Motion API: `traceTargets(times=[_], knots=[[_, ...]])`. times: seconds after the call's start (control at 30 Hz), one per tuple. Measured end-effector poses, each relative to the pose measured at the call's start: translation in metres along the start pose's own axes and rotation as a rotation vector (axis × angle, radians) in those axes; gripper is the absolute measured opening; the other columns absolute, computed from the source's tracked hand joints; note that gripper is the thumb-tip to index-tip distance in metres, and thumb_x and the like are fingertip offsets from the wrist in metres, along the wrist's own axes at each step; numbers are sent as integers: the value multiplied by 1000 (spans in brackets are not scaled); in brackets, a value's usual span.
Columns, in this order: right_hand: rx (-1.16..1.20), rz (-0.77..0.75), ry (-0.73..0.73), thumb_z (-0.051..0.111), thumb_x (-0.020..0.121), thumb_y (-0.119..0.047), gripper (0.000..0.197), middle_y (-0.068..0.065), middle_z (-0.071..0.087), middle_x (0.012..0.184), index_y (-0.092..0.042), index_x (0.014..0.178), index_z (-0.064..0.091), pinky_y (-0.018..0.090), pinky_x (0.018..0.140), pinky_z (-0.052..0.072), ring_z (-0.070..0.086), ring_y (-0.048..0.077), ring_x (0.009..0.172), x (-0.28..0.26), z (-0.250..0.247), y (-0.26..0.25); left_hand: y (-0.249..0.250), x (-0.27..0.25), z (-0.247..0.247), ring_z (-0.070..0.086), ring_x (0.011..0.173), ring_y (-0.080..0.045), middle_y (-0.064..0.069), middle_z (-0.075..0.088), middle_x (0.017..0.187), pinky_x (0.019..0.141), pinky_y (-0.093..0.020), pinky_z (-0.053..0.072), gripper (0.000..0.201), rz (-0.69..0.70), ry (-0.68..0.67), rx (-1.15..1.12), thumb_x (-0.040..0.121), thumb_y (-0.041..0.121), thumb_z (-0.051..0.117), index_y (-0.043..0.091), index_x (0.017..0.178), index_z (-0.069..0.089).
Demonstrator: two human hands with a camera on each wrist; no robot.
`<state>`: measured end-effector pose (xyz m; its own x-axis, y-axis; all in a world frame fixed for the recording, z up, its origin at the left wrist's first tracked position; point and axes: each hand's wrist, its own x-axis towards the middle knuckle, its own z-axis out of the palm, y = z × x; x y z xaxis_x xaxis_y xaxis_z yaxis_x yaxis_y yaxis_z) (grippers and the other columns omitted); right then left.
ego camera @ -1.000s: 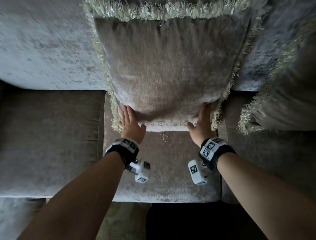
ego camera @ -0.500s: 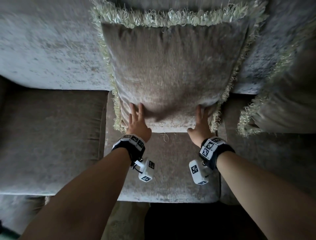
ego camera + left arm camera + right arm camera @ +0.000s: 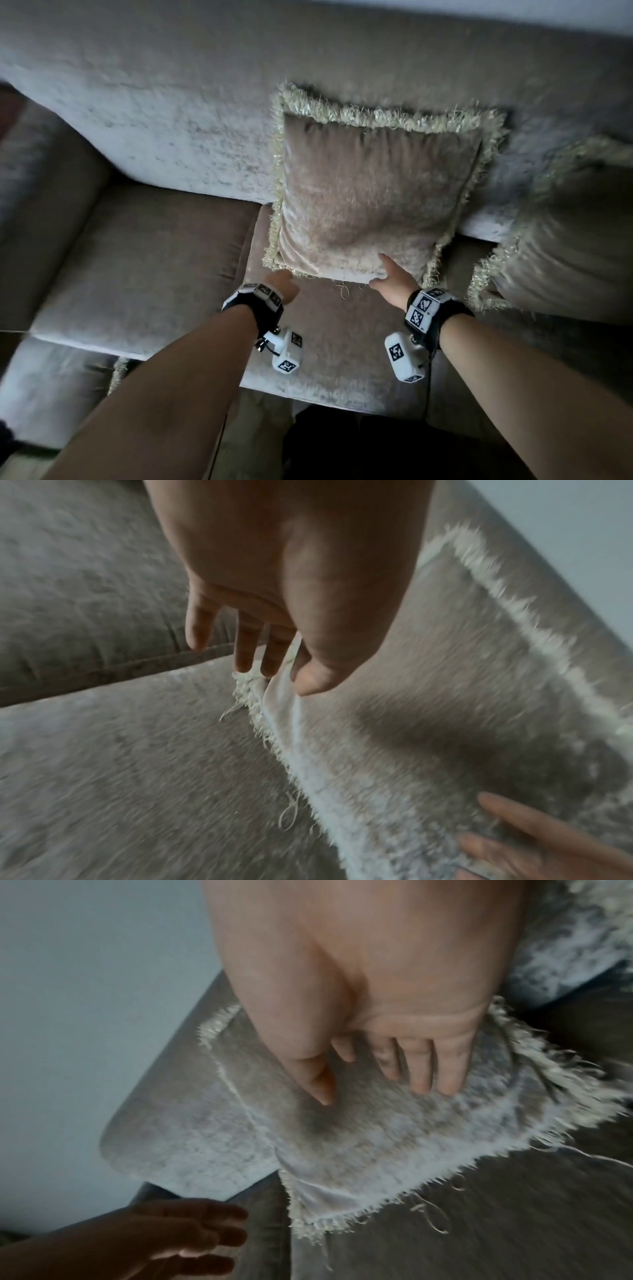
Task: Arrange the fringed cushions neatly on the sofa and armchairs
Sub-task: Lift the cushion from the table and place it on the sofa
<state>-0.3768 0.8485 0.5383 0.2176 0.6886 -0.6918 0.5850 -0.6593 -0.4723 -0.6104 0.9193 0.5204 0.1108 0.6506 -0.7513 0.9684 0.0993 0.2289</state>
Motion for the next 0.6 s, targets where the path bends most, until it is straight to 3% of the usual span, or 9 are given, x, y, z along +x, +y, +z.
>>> traceTargets(times=[0.13,0.3,0.47,0.6], knots=[[-27,-116,-14,53,98,-23,71,4,25,162,-25,157,14,26,85,39,49,26,133,-39,-25,-43,-1,-53,-36,54,125,-30,-13,51,143,102,-33,43,52,-53,127,-244,93,21,52,14,143,43],[-80,-279,-52,54,98,-33,69,4,27,161,-23,156,18,37,111,32,33,27,145,-92,-46,-98,-19,-126,-76,60,115,-29,-12,61,131,98,-34,48,50,-100,292,-494,87,24,58,13,136,52],[-104,-470,-128,55,96,-35,66,8,36,156,-22,154,24,38,112,32,38,28,141,-136,-43,-164,-59,-201,-111,55,123,-32,-14,56,136,105,-37,44,53,-187,504,-682,88,28,60,12,138,48],[-153,-584,-205,53,95,-41,70,11,42,150,-22,155,23,36,105,36,44,28,134,-166,-17,-215,-110,-249,-122,61,114,-33,-14,65,124,97,-37,49,46,-269,642,-809,83,38,61,16,123,61]])
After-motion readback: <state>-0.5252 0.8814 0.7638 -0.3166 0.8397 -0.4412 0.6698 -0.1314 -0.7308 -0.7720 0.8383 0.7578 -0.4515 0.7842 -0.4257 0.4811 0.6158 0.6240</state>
